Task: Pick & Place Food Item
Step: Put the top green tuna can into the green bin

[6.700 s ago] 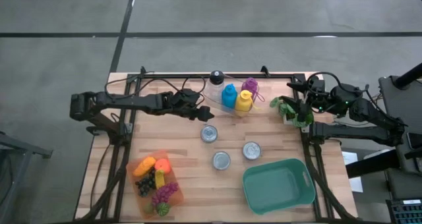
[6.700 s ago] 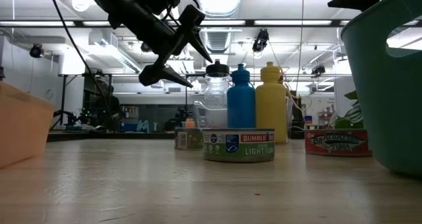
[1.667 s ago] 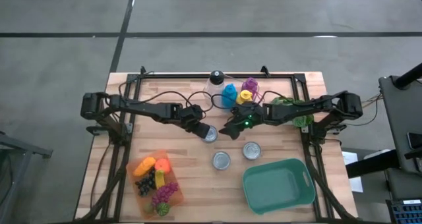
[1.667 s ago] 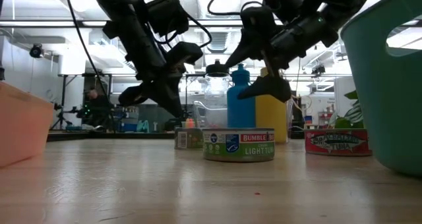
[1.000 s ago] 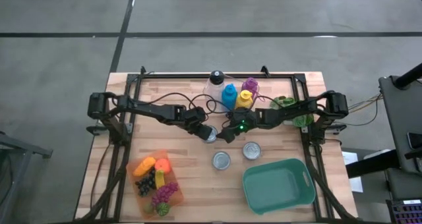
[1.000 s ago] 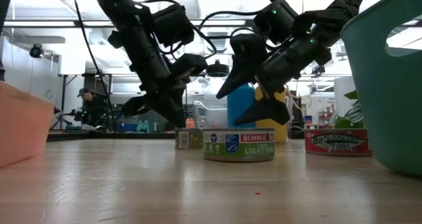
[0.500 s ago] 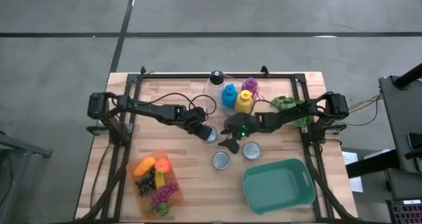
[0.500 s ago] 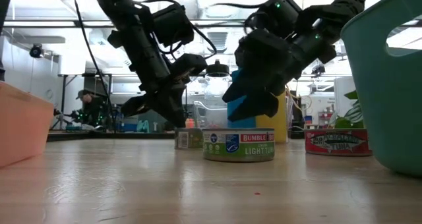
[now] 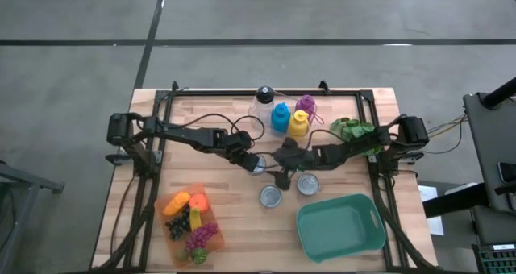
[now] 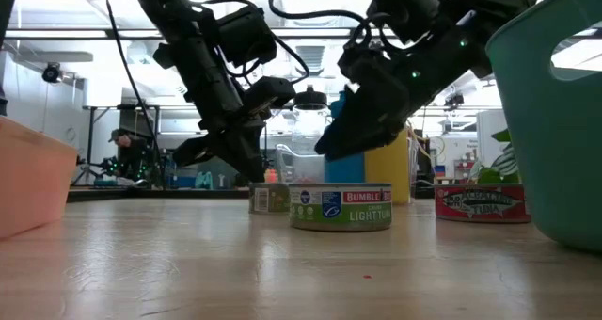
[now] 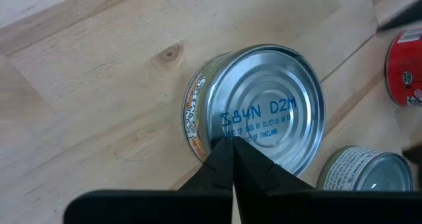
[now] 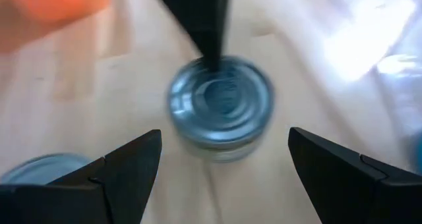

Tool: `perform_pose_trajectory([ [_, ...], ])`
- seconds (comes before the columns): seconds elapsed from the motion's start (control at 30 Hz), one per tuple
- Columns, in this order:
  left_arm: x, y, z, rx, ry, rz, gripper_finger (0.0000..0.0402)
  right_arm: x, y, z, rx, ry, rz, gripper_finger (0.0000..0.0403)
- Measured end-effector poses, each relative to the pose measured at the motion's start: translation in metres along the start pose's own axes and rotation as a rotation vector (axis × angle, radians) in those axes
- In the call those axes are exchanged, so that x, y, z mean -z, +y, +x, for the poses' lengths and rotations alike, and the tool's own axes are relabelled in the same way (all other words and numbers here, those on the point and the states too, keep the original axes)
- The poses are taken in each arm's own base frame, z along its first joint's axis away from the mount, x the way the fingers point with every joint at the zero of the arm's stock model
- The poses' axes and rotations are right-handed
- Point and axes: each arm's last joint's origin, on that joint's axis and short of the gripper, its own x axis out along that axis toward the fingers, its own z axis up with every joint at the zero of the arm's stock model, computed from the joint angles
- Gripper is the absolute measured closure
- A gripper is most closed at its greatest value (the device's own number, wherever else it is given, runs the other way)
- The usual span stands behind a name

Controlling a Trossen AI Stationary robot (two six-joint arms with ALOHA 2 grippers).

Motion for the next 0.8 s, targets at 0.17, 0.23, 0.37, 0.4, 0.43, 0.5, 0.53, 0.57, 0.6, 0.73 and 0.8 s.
perform_pose_trajectory([
  [0.17, 0.000, 0.000, 0.000, 0.000, -0.001, 0.000, 0.0400, 0.004, -0.001, 0.004, 0.095, -0.003, -0.037, 0.0074],
  [0.23, 0.000, 0.000, 0.000, 0.001, -0.001, 0.000, 0.0400, 0.007, -0.001, 0.007, 0.096, 0.005, -0.043, 0.0074],
  [0.37, 0.000, 0.000, 0.000, 0.002, -0.002, 0.000, 0.0400, 0.014, 0.002, 0.013, 0.087, 0.020, -0.053, 0.0074],
  [0.4, 0.000, 0.000, 0.000, 0.002, -0.002, 0.000, 0.0400, 0.015, 0.003, 0.015, 0.085, 0.021, -0.054, 0.0074],
  [0.43, 0.000, 0.000, 0.000, 0.002, -0.002, 0.000, 0.0400, 0.017, 0.004, 0.017, 0.083, 0.019, -0.055, 0.0074],
  [0.5, 0.000, 0.000, 0.000, 0.002, -0.002, 0.000, 0.0400, 0.019, 0.005, 0.021, 0.080, 0.018, -0.057, 0.0074],
  [0.53, 0.000, 0.000, 0.000, 0.002, -0.002, -0.001, 0.0400, 0.020, 0.006, 0.023, 0.080, 0.022, -0.058, 0.0074],
  [0.57, 0.000, 0.000, 0.000, 0.002, -0.002, -0.001, 0.0400, 0.021, 0.006, 0.026, 0.081, 0.028, -0.060, 0.0074],
  [0.6, 0.000, 0.000, 0.000, 0.002, -0.002, 0.000, 0.0400, 0.022, 0.006, 0.028, 0.083, 0.034, -0.062, 0.0074],
  [0.73, 0.000, 0.000, 0.000, 0.002, -0.002, -0.001, 0.0400, 0.023, 0.007, 0.035, 0.087, 0.043, -0.086, 0.0074],
  [0.8, 0.000, 0.000, 0.000, 0.003, -0.003, 0.000, 0.0400, 0.025, 0.008, 0.039, 0.089, 0.052, -0.096, 0.0074],
])
